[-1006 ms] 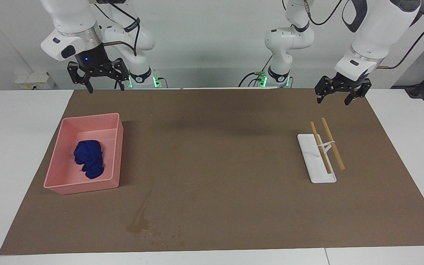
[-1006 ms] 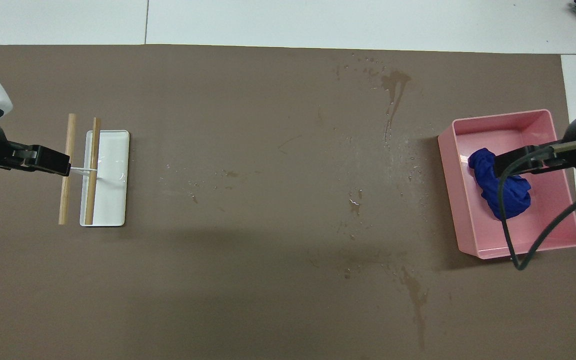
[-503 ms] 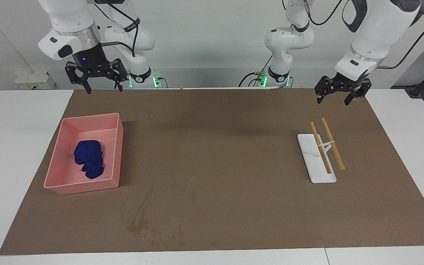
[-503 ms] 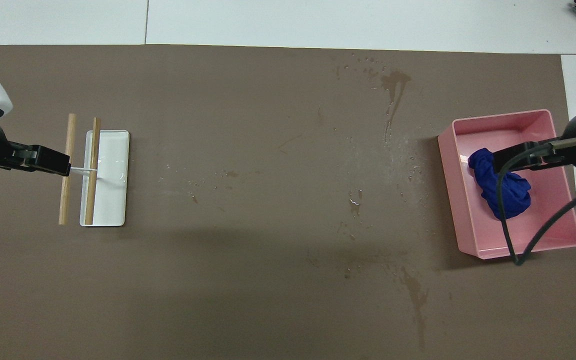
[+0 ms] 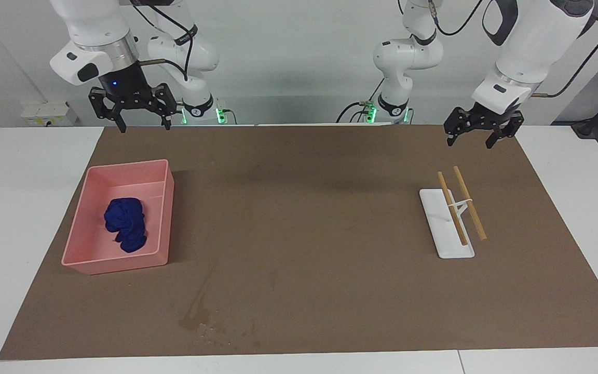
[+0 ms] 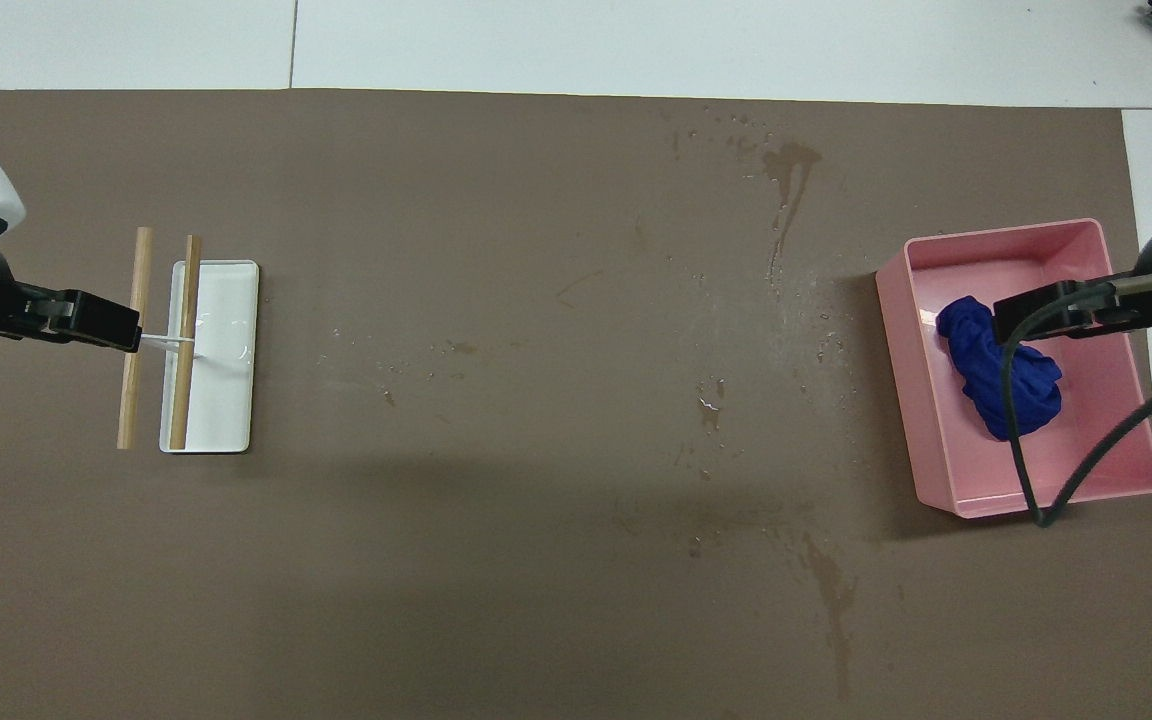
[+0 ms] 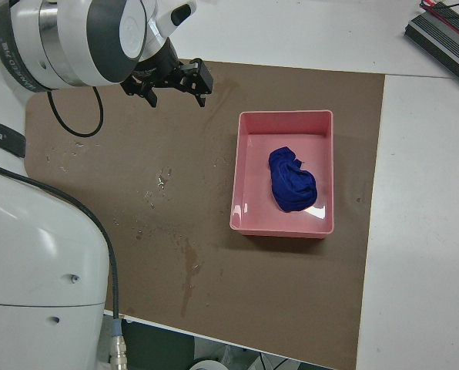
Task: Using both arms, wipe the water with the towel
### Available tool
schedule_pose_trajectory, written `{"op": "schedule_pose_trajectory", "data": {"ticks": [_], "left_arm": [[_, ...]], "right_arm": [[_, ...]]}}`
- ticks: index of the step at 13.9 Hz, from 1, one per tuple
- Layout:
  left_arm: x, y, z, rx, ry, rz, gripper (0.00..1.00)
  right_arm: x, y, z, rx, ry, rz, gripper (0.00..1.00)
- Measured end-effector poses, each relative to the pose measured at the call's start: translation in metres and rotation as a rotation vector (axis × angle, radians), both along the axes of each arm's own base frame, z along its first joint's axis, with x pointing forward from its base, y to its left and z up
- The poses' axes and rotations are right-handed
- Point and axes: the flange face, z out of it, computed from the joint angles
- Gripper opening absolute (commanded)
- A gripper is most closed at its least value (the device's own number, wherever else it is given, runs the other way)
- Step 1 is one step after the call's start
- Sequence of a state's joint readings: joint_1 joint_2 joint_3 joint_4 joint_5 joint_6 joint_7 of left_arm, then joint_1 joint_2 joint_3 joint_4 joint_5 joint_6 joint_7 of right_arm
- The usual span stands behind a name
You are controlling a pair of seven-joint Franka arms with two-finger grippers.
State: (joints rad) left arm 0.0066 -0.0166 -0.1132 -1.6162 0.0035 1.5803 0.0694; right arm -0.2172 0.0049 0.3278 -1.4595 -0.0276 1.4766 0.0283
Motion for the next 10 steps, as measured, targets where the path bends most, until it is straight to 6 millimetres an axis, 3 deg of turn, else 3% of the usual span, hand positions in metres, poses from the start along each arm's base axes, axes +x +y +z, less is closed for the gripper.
{"op": "schedule_pose_trajectory", "data": {"ticks": [7,10], "left_arm": [[0.0,0.0,0.0,0.0,0.0,0.0,1.0],[0.0,0.0,0.0,0.0,0.0,0.0,1.0]], "right_arm": [[-0.008,-0.018,0.005,-0.005,0.022,-0.034,1.0],[-0.006,0.007,0.008,-0.001,-0.011,0.012,1.0]]}}
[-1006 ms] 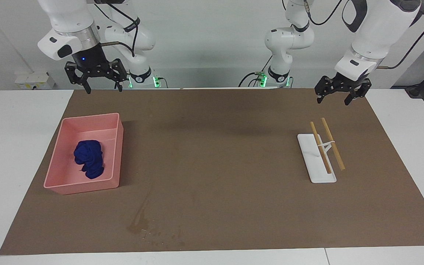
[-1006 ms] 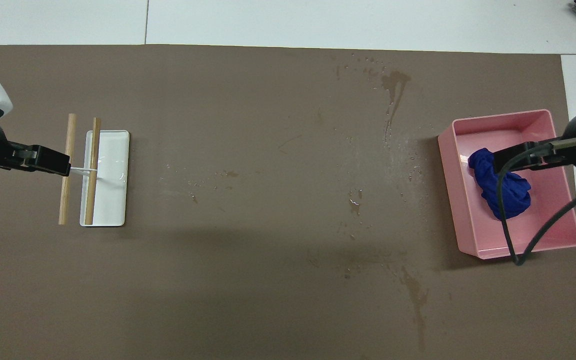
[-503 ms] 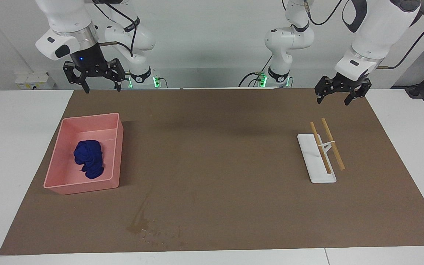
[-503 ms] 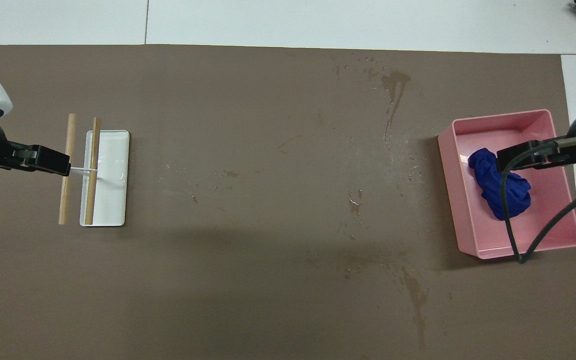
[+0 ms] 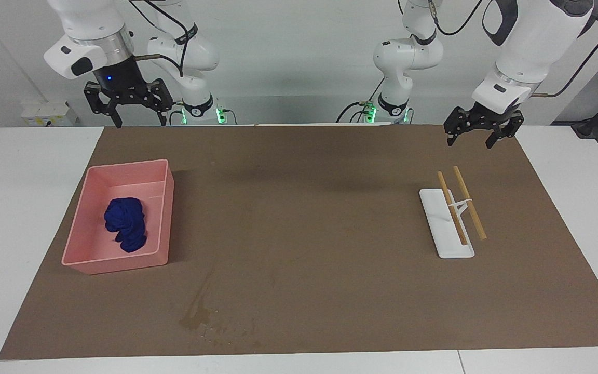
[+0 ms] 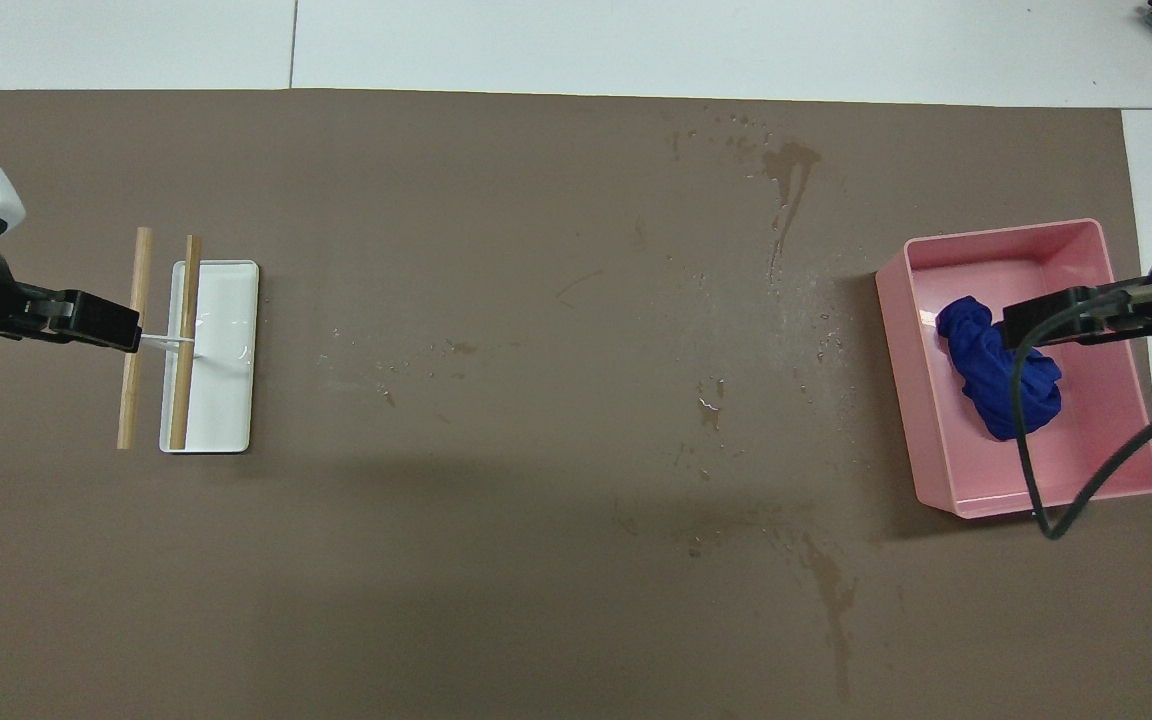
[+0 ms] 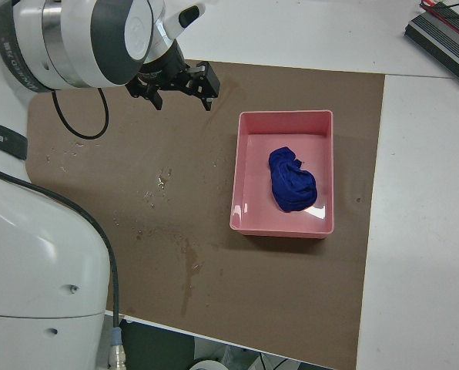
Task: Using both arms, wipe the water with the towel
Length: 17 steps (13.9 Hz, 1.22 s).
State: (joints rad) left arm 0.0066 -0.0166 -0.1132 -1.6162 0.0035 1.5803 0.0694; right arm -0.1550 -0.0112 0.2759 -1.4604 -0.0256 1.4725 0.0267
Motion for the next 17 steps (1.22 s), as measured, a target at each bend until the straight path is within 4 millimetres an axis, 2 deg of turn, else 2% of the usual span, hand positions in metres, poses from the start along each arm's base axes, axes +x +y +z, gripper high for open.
{"op": "schedule_pose_trajectory", "data": {"ticks": [2,6,17], "left_arm": [[0.0,0.0,0.0,0.0,0.0,0.0,1.0],[0.0,0.0,0.0,0.0,0.0,0.0,1.0],[0.0,0.0,0.0,0.0,0.0,0.0,1.0]], "right_arm": [[-0.002,0.008,0.001,0.0,-0.002,0.014,1.0],[0.003,-0.006,0.002,0.003,-0.022,-0.011,1.0],[0.007,-0.007,-0.004,0.004,-0.013,-0.012,1.0]]}}
